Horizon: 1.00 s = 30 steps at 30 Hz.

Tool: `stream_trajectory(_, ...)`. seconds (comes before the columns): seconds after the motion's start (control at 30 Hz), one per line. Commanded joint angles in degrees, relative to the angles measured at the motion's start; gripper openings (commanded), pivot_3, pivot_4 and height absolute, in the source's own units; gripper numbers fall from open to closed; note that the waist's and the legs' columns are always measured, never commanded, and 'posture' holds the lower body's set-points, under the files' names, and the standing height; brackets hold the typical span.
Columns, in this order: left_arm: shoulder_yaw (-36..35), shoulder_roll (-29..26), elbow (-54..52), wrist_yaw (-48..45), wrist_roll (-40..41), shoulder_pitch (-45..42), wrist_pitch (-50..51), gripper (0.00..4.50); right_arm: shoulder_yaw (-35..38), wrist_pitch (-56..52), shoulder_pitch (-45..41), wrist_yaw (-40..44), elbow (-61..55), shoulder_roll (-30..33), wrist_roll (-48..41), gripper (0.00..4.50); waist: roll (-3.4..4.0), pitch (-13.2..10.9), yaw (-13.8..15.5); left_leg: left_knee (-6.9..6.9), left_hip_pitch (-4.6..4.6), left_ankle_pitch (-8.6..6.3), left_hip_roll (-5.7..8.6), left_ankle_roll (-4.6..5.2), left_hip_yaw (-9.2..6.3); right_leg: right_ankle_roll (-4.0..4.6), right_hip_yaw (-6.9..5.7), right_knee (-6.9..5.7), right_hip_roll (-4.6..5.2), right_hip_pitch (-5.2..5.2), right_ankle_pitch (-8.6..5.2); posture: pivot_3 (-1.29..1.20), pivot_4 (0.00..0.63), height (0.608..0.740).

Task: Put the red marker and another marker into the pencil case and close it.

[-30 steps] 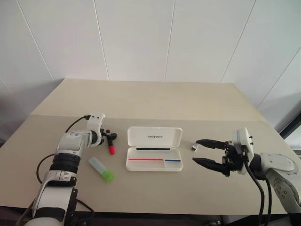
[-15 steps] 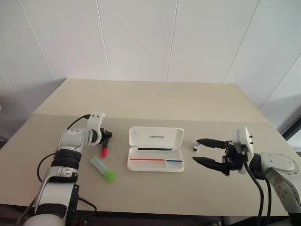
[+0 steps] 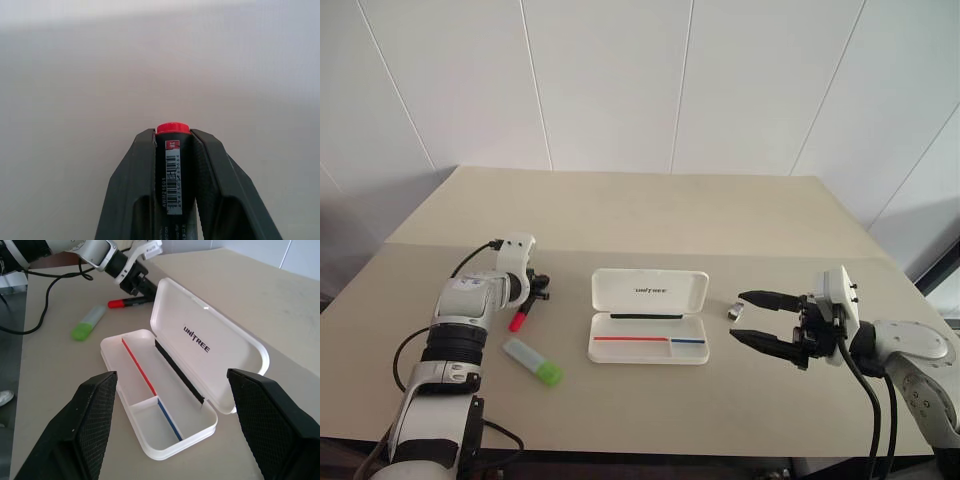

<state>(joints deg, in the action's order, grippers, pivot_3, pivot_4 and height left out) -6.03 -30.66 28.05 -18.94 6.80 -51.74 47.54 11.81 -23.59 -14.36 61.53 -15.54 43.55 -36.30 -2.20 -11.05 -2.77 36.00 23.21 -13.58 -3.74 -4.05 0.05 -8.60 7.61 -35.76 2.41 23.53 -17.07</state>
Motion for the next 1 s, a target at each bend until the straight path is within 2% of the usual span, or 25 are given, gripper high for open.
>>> stream_trajectory(0.03,-0.3,-2.4,1.2,-1.1,-1.3,-3.4,-7.8,0.64,1.3,1.4,-0.7,0.0,-0.6,0.6,0.0,4.5,0.0,0.0,0.1,-0.01,0.01,0.0,0.0,0.0,0.0,0.0,0.0,0.01,0.0,0.01,0.0,0.0,0.15,0.74)
stream_trajectory(0.2,3.0,-5.0,5.2,-5.4,-4.0,-7.7,-18.2,0.64,1.3,1.5,-0.9,0.0,-0.8,0.3,0.2,4.5,0.0,0.0,0.3,-0.03,0.01,-0.01,0.0,-0.01,0.02,0.0,0.0,0.07,0.0,0.01,0.0,0.0,0.15,0.74)
stream_trajectory(0.3,6.1,-7.1,5.3,-11.4,-5.8,-10.0,-25.5,0.64,1.7,1.7,-0.4,-0.2,-1.0,0.3,0.2,4.5,0.0,0.0,0.6,-0.05,0.04,-0.02,0.0,-0.04,0.04,-0.01,0.0,0.13,0.0,0.02,0.0,0.0,0.15,0.74)
stream_trajectory(0.47,10.0,-8.5,3.4,-22.5,-5.9,-12.1,-30.7,0.64,2.6,1.8,0.5,-0.8,-1.2,0.5,0.1,4.5,0.0,0.0,1.1,-0.08,0.06,-0.05,0.0,-0.06,0.1,0.0,0.0,0.19,0.0,0.04,-0.01,0.0,0.15,0.74)
stream_trajectory(0.73,10.7,-6.4,-7.2,-39.8,2.2,-15.2,-26.9,0.64,6.7,2.6,5.0,0.4,-3.3,1.4,-1.4,4.5,-0.02,0.0,1.2,-0.05,0.14,-0.07,-0.01,-0.03,0.11,0.0,0.01,0.22,0.0,0.05,-0.01,0.0,0.15,0.74)
stream_trajectory(1.0,15.4,-3.2,-18.4,-49.1,6.3,-13.2,-21.2,0.64,9.2,3.5,8.8,-0.6,-4.9,1.2,-1.1,4.5,-0.02,0.0,0.8,0.01,0.05,-0.06,-0.01,-0.01,0.12,-0.01,0.06,0.11,-0.01,0.02,-0.01,0.0,0.15,0.74)
